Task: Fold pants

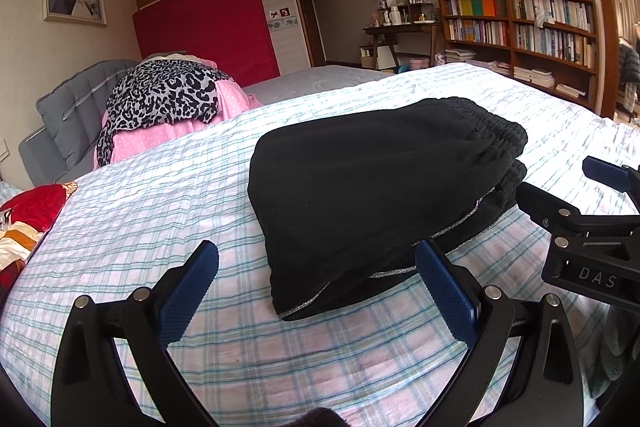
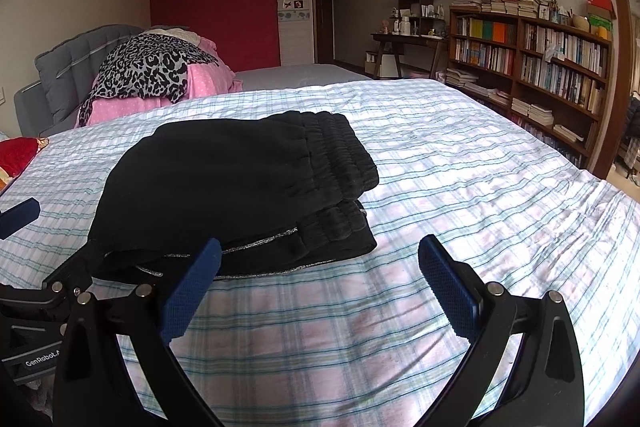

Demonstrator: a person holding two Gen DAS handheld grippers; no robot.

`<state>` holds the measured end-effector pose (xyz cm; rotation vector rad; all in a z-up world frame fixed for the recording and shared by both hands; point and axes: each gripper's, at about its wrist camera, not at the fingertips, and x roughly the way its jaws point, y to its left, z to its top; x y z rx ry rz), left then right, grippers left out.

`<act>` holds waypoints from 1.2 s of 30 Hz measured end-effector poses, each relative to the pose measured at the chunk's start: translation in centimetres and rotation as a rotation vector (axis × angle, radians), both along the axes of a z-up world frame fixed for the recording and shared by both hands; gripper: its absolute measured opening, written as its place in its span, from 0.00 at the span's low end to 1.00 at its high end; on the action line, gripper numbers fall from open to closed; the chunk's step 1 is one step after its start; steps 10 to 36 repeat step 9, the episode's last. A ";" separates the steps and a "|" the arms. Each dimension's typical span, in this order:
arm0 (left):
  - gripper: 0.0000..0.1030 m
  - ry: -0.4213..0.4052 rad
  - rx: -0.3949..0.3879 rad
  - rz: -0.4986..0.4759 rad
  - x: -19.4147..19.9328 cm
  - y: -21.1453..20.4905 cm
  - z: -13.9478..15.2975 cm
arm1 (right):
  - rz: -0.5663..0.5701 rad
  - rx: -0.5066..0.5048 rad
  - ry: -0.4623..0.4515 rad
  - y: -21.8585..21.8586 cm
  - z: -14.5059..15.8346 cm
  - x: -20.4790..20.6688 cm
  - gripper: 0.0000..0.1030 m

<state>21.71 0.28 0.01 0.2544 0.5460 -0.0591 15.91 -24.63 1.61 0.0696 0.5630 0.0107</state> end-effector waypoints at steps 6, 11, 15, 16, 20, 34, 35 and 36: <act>0.95 0.016 -0.011 0.031 0.4 0.5 -0.1 | 0.007 -0.010 0.001 0.3 0.0 0.0 0.97; 0.95 0.026 -0.021 0.049 0.7 0.8 -0.2 | 0.009 -0.012 0.003 0.5 0.0 0.1 0.97; 0.95 0.026 -0.021 0.049 0.7 0.8 -0.2 | 0.009 -0.012 0.003 0.5 0.0 0.1 0.97; 0.95 0.026 -0.021 0.049 0.7 0.8 -0.2 | 0.009 -0.012 0.003 0.5 0.0 0.1 0.97; 0.95 0.026 -0.021 0.049 0.7 0.8 -0.2 | 0.009 -0.012 0.003 0.5 0.0 0.1 0.97; 0.95 0.026 -0.021 0.049 0.7 0.8 -0.2 | 0.009 -0.012 0.003 0.5 0.0 0.1 0.97; 0.95 0.026 -0.021 0.049 0.7 0.8 -0.2 | 0.009 -0.012 0.003 0.5 0.0 0.1 0.97; 0.95 0.026 -0.021 0.049 0.7 0.8 -0.2 | 0.009 -0.012 0.003 0.5 0.0 0.1 0.97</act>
